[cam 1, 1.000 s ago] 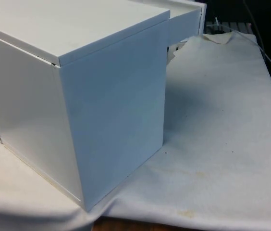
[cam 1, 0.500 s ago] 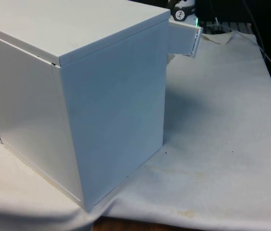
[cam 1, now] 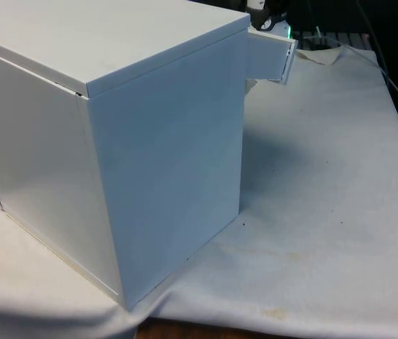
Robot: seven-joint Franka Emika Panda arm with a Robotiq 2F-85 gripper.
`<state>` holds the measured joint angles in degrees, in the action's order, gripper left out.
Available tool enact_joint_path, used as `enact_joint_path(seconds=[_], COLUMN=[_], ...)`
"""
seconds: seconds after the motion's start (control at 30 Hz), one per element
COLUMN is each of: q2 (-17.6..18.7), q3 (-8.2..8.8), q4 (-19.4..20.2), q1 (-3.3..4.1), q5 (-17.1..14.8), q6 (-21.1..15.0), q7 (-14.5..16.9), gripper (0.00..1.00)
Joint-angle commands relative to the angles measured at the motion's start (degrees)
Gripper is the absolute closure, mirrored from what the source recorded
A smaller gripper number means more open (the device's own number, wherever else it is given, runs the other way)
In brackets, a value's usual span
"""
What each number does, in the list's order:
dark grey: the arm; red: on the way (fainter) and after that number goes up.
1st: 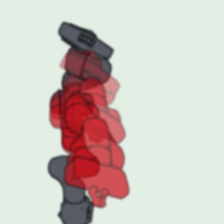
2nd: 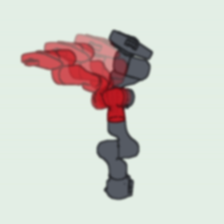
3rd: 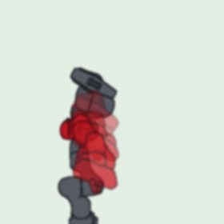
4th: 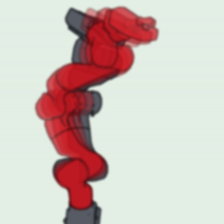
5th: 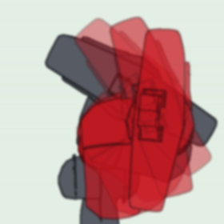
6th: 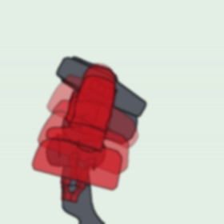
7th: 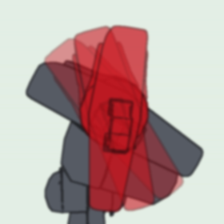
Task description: Open the drawer, then close it.
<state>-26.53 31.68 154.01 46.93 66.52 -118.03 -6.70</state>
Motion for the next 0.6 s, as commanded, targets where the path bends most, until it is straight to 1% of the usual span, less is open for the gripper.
enact_joint_path(seconds=[0.0, 0.03, 0.17, 0.27, 0.33, 0.4, 0.53, 0.57], q2=[0.3, 0.1, 1.5, 1.8, 1.8, 1.7, 1.4, 1.4], q3=[0.17, 0.06, 0.63, 0.52, 0.46, 0.40, 0.29, 0.29], q4=[0.4, 0.3, 1.0, 0.8, 0.7, 0.7, 0.7, 0.7], q1=[0.06, 0.00, 0.06, 0.00, 0.00, 0.00, 0.00, 0.00], q5=[0.3, 0.0, 0.3, 0.2, 0.1, 0.1, 0.1, 0.1], q6=[-0.6, -0.2, -1.9, -1.8, -1.7, -1.5, -1.3, -1.3], q7=[-0.5, -0.3, -1.4, -1.4, -1.3, -1.3, -1.3, -1.3], gripper=[0.00, 0.00, 0.00, 0.00, 0.02, 0.11, 0.33, 0.44])
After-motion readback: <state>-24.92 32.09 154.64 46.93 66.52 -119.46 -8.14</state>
